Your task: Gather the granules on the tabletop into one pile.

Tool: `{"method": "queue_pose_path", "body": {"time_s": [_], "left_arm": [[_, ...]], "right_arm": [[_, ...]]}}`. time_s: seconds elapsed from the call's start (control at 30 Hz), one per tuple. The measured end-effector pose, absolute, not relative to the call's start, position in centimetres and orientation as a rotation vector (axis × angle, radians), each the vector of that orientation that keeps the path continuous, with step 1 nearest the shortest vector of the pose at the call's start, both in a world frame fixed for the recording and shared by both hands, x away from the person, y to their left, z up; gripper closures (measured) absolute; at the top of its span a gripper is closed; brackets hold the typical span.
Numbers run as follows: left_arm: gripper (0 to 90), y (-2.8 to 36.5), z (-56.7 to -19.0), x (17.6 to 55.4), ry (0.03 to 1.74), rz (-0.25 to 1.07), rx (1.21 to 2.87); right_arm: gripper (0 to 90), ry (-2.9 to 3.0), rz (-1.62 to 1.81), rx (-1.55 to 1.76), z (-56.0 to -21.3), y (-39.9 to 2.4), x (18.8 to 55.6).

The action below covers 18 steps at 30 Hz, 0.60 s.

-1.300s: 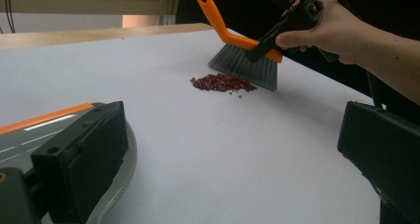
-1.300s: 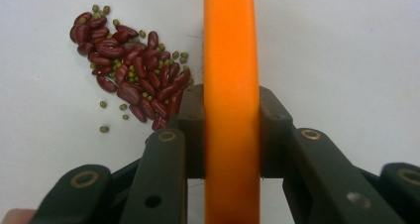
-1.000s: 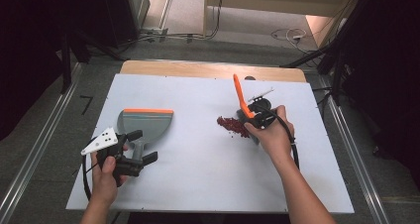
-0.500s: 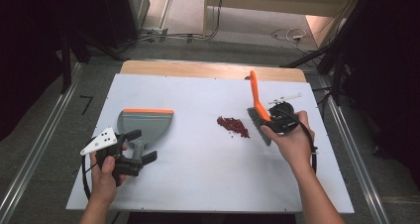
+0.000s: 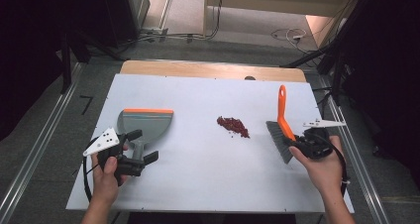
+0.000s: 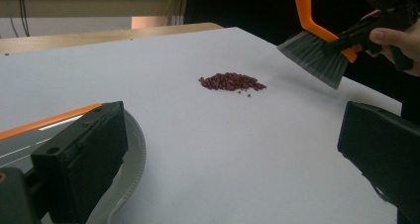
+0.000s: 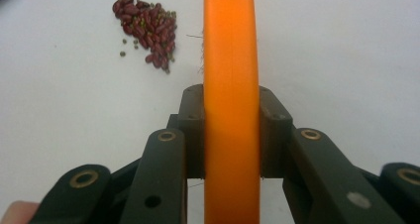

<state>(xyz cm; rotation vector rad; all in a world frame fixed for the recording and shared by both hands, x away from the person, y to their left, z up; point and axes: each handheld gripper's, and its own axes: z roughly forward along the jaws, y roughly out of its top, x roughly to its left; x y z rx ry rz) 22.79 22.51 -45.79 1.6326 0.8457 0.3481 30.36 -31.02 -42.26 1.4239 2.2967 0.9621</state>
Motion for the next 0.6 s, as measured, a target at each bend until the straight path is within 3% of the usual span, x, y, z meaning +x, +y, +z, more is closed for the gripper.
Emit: {"method": "queue_pose_path", "body": {"time_s": [0.6], "left_arm": [[0.2,23.0,-45.7,22.7,0.858,0.38,1.619]], "right_arm": [[68.6,2.297,1.07,1.444,-43.9,-34.0,28.7]]}}
